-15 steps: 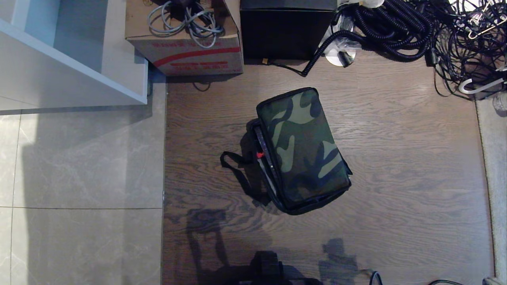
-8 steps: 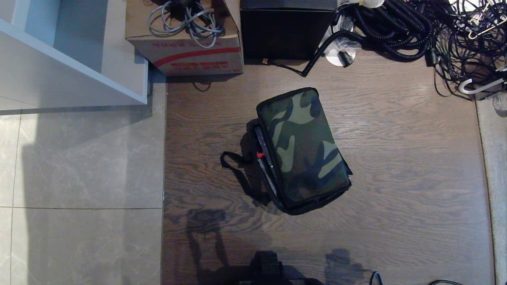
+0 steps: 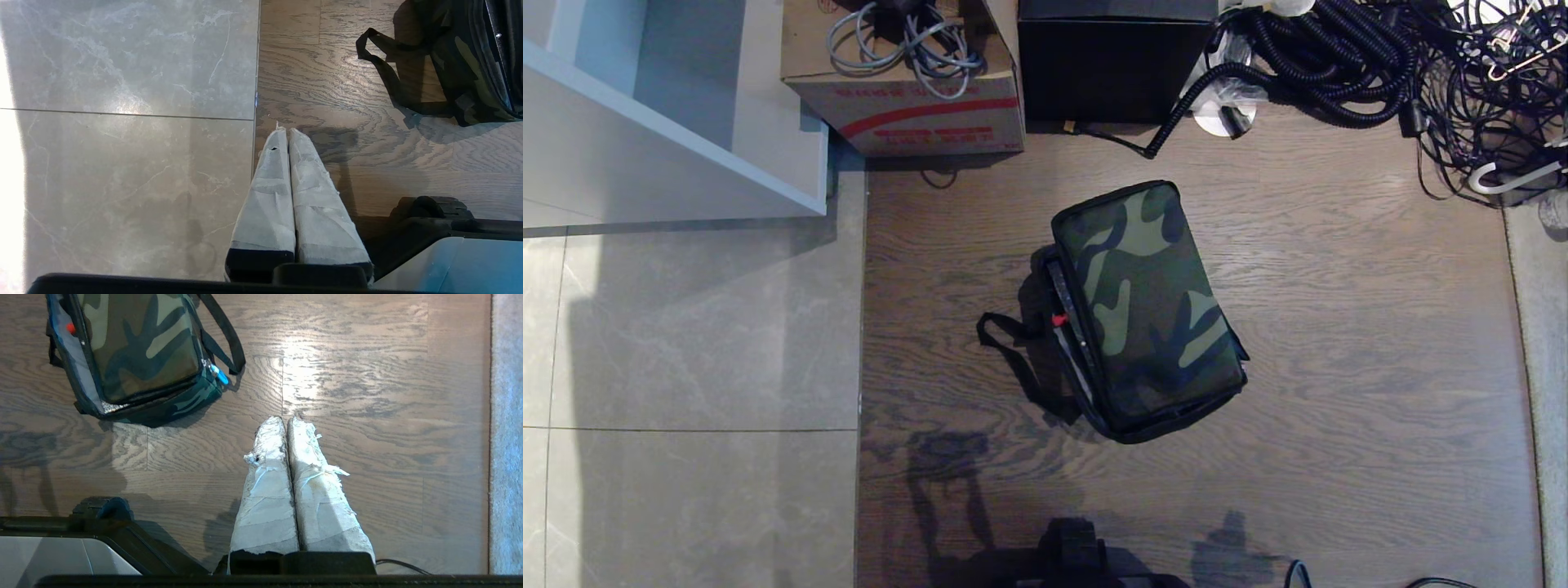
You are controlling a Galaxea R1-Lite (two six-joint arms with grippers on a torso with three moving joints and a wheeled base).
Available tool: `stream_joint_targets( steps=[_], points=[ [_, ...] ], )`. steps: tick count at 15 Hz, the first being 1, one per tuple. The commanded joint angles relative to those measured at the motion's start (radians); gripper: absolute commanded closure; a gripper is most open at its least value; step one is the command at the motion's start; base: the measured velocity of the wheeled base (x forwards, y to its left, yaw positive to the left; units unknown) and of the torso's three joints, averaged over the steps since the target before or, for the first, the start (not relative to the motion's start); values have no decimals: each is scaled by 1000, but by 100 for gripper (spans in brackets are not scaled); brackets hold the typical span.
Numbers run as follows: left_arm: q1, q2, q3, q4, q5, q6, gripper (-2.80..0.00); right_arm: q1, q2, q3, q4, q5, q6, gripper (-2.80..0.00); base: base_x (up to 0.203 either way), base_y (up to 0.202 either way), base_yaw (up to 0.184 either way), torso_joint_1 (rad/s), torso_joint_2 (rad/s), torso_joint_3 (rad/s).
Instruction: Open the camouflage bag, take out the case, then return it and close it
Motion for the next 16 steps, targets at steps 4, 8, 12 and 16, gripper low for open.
stream_joint_targets(
  steps=[4, 8, 12, 16],
  points=[
    [0, 0, 0, 0, 0, 0, 0, 0, -5, 40, 0, 0, -1, 0, 0, 0, 0, 0, 0, 0],
    [0, 0, 0, 1, 0, 4, 0, 0, -5, 40, 0, 0, -1, 0, 0, 0, 0, 0, 0, 0],
    [0, 0, 0, 1, 0, -6, 0, 0, -5, 40, 0, 0, -1, 0, 0, 0, 0, 0, 0, 0],
    [0, 0, 0, 1, 0, -3, 0, 0, -5, 40, 0, 0, -1, 0, 0, 0, 0, 2, 0, 142]
  ],
)
